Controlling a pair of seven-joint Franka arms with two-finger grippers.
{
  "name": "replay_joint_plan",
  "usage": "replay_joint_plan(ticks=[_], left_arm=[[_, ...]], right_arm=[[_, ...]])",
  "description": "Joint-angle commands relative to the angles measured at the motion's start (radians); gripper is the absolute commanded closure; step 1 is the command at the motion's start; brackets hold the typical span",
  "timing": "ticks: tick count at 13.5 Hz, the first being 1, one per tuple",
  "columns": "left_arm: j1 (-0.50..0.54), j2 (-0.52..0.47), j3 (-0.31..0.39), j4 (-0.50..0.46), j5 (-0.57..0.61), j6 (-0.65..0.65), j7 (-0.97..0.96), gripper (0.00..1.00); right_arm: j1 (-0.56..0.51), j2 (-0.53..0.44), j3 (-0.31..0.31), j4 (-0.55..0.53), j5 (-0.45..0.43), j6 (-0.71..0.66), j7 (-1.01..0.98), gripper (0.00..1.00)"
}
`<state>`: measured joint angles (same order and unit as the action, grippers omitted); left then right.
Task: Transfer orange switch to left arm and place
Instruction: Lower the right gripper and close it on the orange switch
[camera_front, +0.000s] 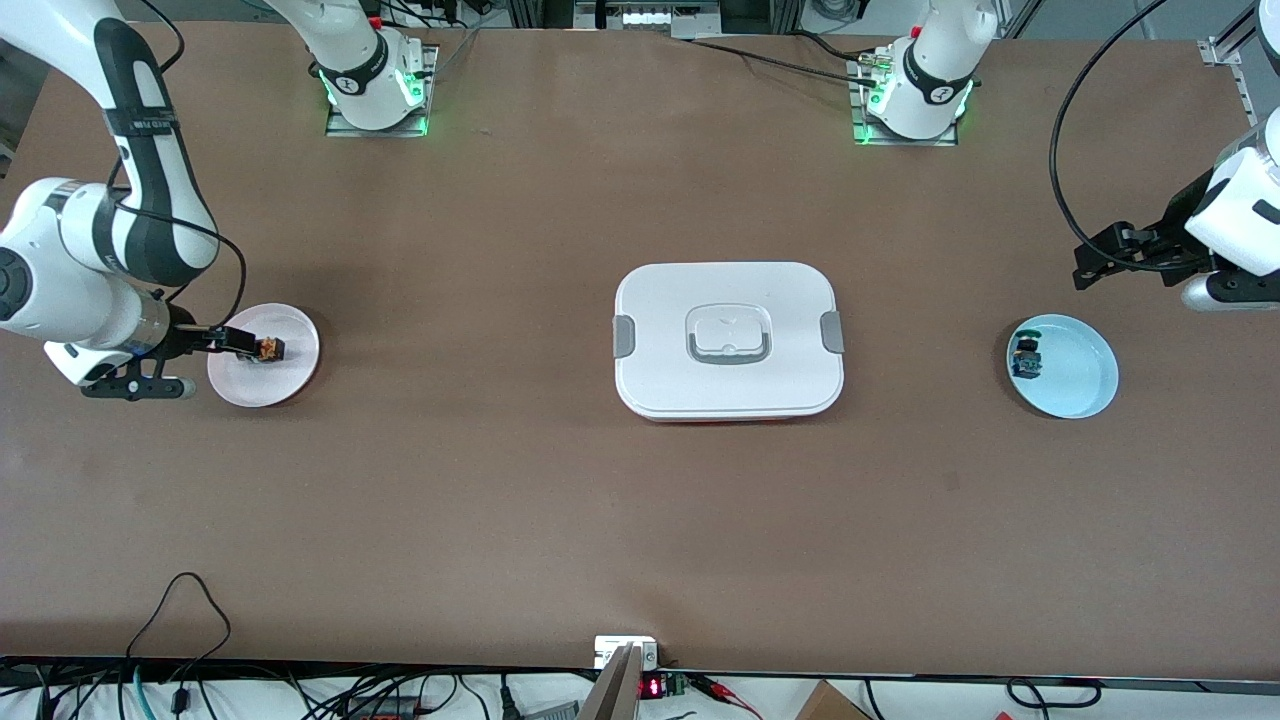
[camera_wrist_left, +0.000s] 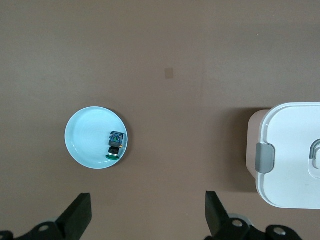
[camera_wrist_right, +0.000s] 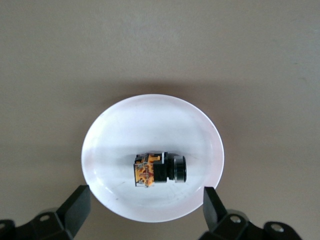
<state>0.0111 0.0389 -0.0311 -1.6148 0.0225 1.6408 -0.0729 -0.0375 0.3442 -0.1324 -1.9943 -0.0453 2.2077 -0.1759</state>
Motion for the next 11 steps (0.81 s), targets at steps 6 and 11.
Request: replay_joint_plan(ticks=[6, 11], left_arm=[[-0.008, 0.015, -0.003, 0.027, 0.03, -0.026, -0.022, 0.0], [-0.008, 0.013, -0.003, 0.027, 0.03, -0.026, -0.024, 0.0]], right_arm=[[-0.016, 0.059, 0.007, -0.04, -0.031, 0.075, -0.097, 0.0], [-0.018, 0.073, 0.007, -0.099, -0.037, 0.156, -0.132, 0.0]])
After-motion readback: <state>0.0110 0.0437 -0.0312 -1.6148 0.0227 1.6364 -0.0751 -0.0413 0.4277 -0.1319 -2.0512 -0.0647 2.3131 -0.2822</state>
